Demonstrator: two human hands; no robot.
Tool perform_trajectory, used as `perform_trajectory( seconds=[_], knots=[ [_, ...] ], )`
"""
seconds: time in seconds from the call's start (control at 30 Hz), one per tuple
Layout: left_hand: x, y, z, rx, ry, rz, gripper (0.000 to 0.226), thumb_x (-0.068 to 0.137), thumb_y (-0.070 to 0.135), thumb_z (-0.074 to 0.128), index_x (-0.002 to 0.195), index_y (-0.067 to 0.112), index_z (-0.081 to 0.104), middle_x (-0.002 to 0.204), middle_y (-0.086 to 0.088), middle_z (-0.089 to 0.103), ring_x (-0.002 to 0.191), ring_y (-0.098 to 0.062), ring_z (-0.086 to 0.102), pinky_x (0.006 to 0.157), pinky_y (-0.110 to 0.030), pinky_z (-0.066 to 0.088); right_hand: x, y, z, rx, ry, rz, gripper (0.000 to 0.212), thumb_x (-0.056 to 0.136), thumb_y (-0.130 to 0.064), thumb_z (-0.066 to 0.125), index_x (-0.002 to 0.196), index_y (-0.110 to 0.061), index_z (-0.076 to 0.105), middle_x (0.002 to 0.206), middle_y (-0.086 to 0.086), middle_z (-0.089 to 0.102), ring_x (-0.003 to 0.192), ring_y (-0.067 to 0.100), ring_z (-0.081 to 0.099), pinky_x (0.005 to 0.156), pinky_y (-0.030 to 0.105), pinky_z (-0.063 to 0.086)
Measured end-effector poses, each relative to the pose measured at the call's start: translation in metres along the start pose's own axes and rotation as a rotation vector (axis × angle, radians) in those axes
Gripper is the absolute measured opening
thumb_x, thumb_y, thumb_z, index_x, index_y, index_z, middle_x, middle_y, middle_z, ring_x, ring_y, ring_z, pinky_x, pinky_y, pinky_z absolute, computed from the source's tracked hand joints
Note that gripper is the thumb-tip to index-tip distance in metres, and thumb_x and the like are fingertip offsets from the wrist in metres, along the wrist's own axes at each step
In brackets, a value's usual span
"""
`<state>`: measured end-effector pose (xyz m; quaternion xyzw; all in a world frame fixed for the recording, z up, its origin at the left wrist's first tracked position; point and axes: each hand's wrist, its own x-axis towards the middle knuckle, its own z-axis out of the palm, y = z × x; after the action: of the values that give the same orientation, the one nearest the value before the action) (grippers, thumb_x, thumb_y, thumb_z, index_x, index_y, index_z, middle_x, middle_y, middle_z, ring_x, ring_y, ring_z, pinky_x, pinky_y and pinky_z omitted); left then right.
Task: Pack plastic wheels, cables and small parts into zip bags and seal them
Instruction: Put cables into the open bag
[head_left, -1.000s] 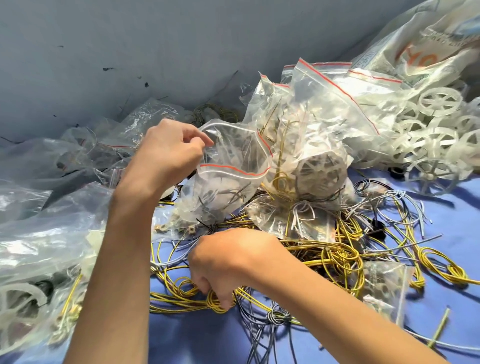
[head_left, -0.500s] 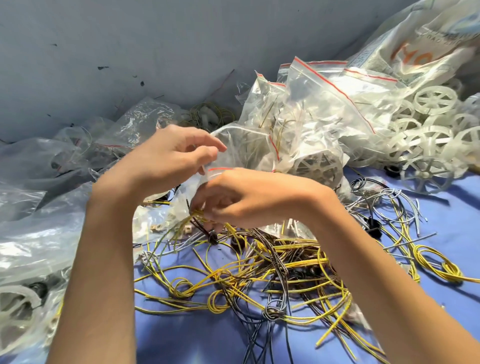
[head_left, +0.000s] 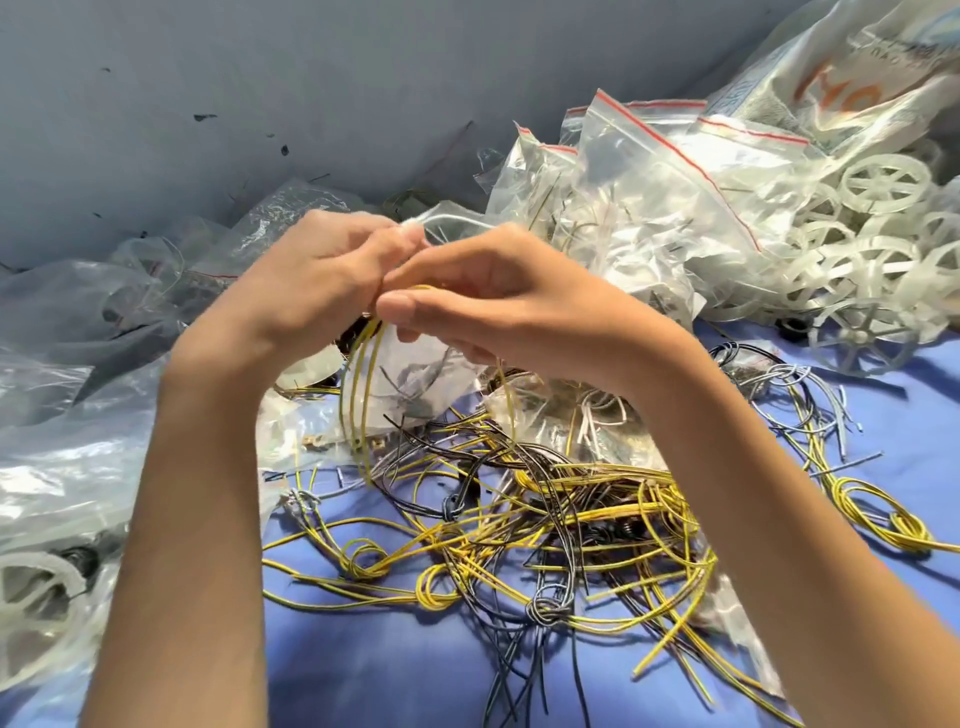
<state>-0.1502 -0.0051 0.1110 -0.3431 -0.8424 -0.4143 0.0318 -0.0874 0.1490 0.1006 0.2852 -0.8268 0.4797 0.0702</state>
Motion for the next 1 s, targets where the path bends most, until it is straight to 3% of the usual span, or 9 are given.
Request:
perform_trajectory(
  seconds=[0.1, 0.17, 0.23, 0.3, 0.4, 0.47, 0.63, 0.9, 1.0],
  knots=[
    [0.001, -0.003, -0.001, 0.024, -0.019, -0.012, 0.055, 0.089, 0.051, 0.037, 0.067, 0.006, 0.06, 0.063, 0.003, 0.058, 0.066, -0.01, 0.049, 0.07, -0.032, 0.036, 0.001, 0.004, -0.003, 0.049, -0.015, 0.017, 0.023, 0.096, -0.008, 0.052, 0.105, 0.011, 0.061, 0.08, 0.036, 0.049, 0.061, 0.021, 0.032, 0.052, 0.041, 0.029],
    [0.002, -0.006, -0.001, 0.03, -0.024, -0.052, 0.059, 0.088, 0.057, 0.034, 0.068, 0.009, 0.061, 0.064, 0.001, 0.058, 0.068, -0.014, 0.05, 0.072, -0.034, 0.038, 0.002, 0.008, -0.006, -0.002, 0.038, 0.036, 0.02, 0.097, -0.007, 0.051, 0.103, 0.007, 0.063, 0.087, 0.031, 0.059, 0.059, 0.013, 0.043, 0.053, 0.029, 0.036],
    [0.002, -0.005, 0.0, -0.014, -0.043, -0.086, 0.063, 0.089, 0.062, 0.033, 0.073, 0.01, 0.065, 0.074, -0.009, 0.063, 0.075, -0.018, 0.058, 0.079, -0.035, 0.045, 0.004, 0.012, -0.007, -0.039, 0.123, 0.059, 0.016, 0.097, -0.011, 0.05, 0.096, -0.006, 0.065, 0.079, 0.011, 0.065, 0.056, 0.012, 0.051, 0.053, 0.017, 0.04],
    [0.001, -0.003, 0.002, -0.05, -0.061, -0.087, 0.06, 0.09, 0.061, 0.035, 0.08, 0.014, 0.072, 0.089, -0.01, 0.071, 0.086, -0.017, 0.065, 0.083, -0.033, 0.051, 0.007, 0.015, -0.008, -0.035, 0.215, 0.087, 0.013, 0.097, -0.016, 0.053, 0.093, -0.015, 0.065, 0.073, 0.002, 0.065, 0.057, 0.016, 0.056, 0.055, 0.019, 0.04],
    [-0.002, 0.001, 0.004, -0.023, -0.075, -0.064, 0.055, 0.086, 0.053, 0.035, 0.098, 0.015, 0.073, 0.098, -0.006, 0.073, 0.097, -0.021, 0.067, 0.09, -0.044, 0.051, 0.007, 0.017, -0.008, -0.015, 0.331, 0.113, 0.016, 0.092, -0.024, 0.061, 0.083, -0.012, 0.067, 0.062, -0.007, 0.06, 0.051, -0.003, 0.049, 0.053, 0.012, 0.034],
    [-0.002, 0.002, 0.003, -0.002, -0.093, -0.049, 0.055, 0.088, 0.048, 0.035, 0.102, 0.009, 0.071, 0.101, -0.009, 0.072, 0.097, -0.022, 0.066, 0.091, -0.046, 0.05, 0.007, 0.017, -0.009, -0.015, 0.394, 0.131, 0.022, 0.087, -0.027, 0.067, 0.083, -0.007, 0.07, 0.061, -0.007, 0.059, 0.053, -0.001, 0.044, 0.055, 0.015, 0.032],
    [-0.005, 0.003, 0.004, 0.002, -0.13, -0.02, 0.03, 0.084, 0.041, 0.047, 0.087, 0.023, 0.071, 0.087, -0.003, 0.07, 0.082, -0.009, 0.061, 0.076, -0.022, 0.052, 0.006, 0.018, -0.011, 0.048, 0.452, 0.179, 0.007, 0.085, -0.014, 0.068, 0.082, -0.009, 0.071, 0.066, 0.0, 0.06, 0.054, 0.001, 0.043, 0.053, 0.014, 0.032],
    [-0.003, 0.002, 0.003, 0.002, -0.203, -0.019, 0.032, 0.082, 0.045, 0.051, 0.085, 0.024, 0.074, 0.079, 0.0, 0.071, 0.076, -0.013, 0.058, 0.078, -0.026, 0.048, 0.011, 0.016, -0.011, 0.22, 0.57, 0.249, 0.017, 0.095, -0.015, 0.056, 0.078, -0.011, 0.057, 0.068, 0.005, 0.062, 0.055, 0.012, 0.06, 0.052, 0.02, 0.05],
    [-0.002, 0.003, 0.006, 0.04, -0.226, 0.014, 0.033, 0.086, 0.047, 0.054, 0.087, 0.022, 0.075, 0.085, -0.004, 0.072, 0.081, -0.03, 0.061, 0.084, -0.033, 0.051, 0.012, 0.014, -0.009, 0.265, 0.52, 0.278, 0.021, 0.099, -0.019, 0.047, 0.08, -0.012, 0.049, 0.074, 0.01, 0.065, 0.063, 0.02, 0.066, 0.062, 0.03, 0.059]
  ],
)
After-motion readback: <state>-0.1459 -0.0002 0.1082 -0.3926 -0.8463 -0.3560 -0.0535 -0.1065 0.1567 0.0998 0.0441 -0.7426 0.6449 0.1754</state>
